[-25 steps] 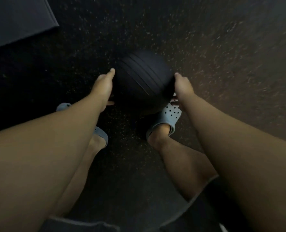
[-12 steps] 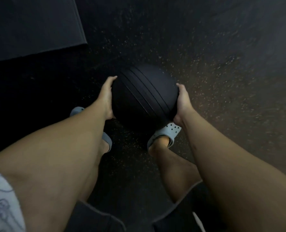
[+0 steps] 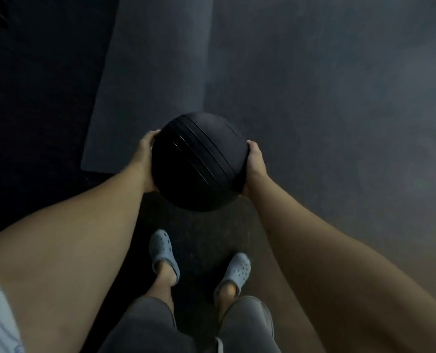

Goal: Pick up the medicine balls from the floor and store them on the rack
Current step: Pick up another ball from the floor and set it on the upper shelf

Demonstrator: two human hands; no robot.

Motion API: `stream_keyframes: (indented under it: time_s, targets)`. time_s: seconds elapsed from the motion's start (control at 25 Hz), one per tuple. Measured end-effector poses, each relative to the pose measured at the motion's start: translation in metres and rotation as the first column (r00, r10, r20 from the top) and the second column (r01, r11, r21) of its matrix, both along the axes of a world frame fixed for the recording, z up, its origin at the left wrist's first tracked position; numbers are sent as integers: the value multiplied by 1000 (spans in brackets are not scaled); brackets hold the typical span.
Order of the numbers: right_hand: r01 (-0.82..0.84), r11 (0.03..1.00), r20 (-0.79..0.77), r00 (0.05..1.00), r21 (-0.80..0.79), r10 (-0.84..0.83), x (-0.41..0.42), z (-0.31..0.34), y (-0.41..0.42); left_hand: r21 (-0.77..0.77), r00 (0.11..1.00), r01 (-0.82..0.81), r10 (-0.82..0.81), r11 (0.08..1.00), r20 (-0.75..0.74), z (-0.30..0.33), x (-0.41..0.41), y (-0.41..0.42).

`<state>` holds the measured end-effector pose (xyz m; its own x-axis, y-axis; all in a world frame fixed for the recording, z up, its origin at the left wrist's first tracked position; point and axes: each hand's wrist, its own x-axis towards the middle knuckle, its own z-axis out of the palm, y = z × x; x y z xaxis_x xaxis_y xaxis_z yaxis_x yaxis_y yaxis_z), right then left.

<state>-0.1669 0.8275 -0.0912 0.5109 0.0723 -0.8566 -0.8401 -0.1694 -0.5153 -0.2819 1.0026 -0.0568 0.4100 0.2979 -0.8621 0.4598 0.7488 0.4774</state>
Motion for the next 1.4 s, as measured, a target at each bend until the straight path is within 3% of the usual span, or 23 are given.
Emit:
stream_keyframes:
  time_s: [0.16,0.28,0.44,0.6,0.84,1.08,1.2,1.4]
  targets:
    - [-181,977,173,972,114,160,8,128,105,140,961,-204,171,969,219,132,-33,64]
    - [-383,896,338,893,226,296,-14,229,188,217,853,-444,335,870,401,215,-80,114]
    - [-614,709,514,757,348,404,-87,349,293,246,620,-719,440,650,650,322,-170,167]
    - [-736,492,626,666,464,406,-179,436,394,291,454,-882,497,372,740,416,-273,219]
    - [-805,86,729,572,587,377,-337,584,498,424,406,-904,398,44,823,573,-420,244]
    - [-752,-285,796,499,594,344,-466,735,560,465,370,-840,331,-281,868,705,-535,270]
    - [-685,-410,798,508,602,323,-517,796,596,458,386,-762,246,-459,889,762,-576,292]
    - [-590,-587,813,533,554,233,-571,878,653,396,398,-665,148,-633,906,837,-612,340]
